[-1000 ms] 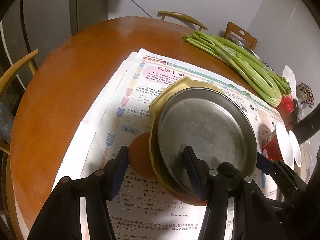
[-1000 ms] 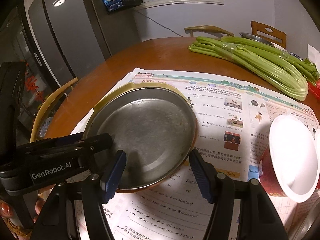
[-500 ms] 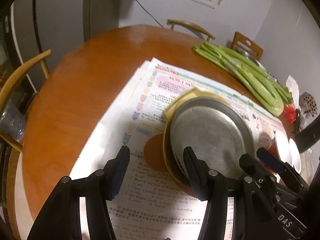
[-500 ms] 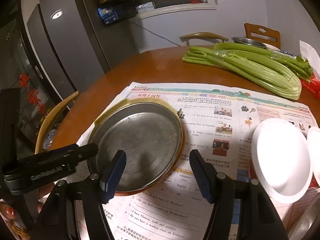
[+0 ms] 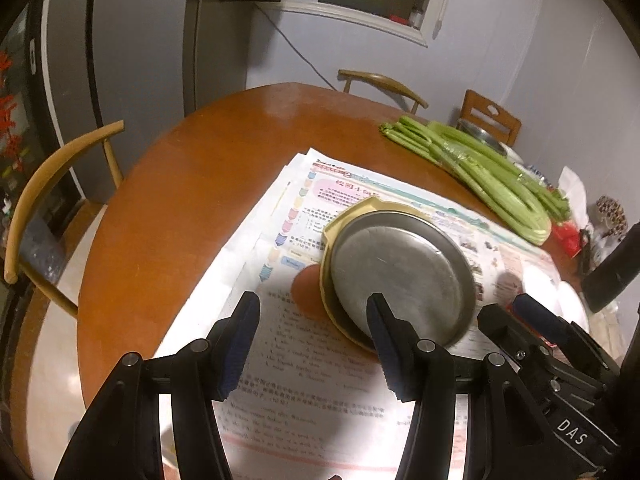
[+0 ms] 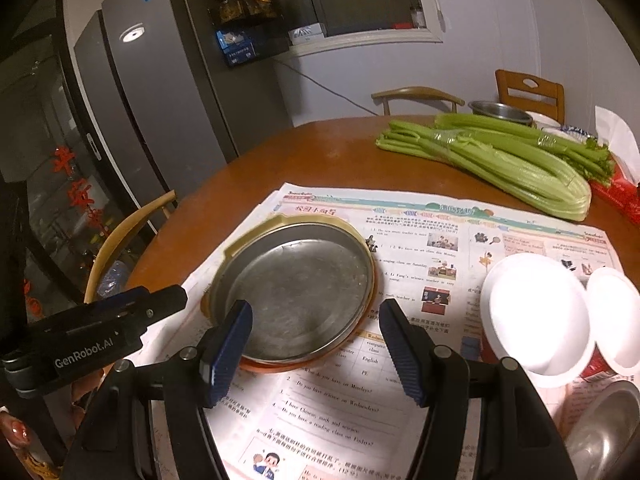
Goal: Organize plates and bowls
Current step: 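Open the left tool and withdraw it from the grey tray rim, then move the left tool to the stainless steel bowl and grasp its rim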
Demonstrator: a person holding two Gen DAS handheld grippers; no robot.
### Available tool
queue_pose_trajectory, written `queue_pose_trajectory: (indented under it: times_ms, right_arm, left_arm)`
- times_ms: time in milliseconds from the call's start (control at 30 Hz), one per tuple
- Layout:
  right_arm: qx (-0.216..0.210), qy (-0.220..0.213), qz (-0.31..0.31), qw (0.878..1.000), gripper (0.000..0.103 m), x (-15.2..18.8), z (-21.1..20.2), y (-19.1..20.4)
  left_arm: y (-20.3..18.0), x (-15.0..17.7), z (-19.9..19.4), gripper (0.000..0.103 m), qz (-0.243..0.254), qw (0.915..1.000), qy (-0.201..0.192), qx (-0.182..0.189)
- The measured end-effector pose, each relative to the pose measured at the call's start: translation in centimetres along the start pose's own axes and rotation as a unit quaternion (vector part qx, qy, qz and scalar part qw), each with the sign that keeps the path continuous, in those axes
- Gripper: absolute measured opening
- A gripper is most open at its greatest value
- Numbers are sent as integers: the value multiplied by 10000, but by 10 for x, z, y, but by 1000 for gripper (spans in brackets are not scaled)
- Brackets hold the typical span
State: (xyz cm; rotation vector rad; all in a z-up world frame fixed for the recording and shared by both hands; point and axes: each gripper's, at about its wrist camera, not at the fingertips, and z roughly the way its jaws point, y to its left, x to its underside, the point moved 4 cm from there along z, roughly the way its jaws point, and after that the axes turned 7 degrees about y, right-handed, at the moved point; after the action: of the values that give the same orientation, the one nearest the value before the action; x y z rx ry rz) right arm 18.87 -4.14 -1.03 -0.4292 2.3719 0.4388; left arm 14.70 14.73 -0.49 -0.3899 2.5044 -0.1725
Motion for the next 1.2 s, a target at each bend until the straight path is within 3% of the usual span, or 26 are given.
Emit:
queue_pose_trajectory:
  times_ms: [333, 600, 933, 1200]
  right_arm:
    - [18, -403, -246, 9989, 66, 4, -53, 9]
    - [94, -667, -348, 9971, 66, 12, -97, 5]
    - [468, -1034, -228, 9933, 68, 30, -153, -27]
    - [706, -1140, 51, 9910, 69, 46, -177, -67]
  left_arm:
    - [-19, 15, -42, 57, 115, 9993, -361, 4]
    - [-48, 26, -66, 58, 413, 9978, -459, 256]
    - [-93, 39, -83, 58, 766, 9946, -509, 477]
    - [-141, 56, -80, 58, 1179, 9900, -334, 693]
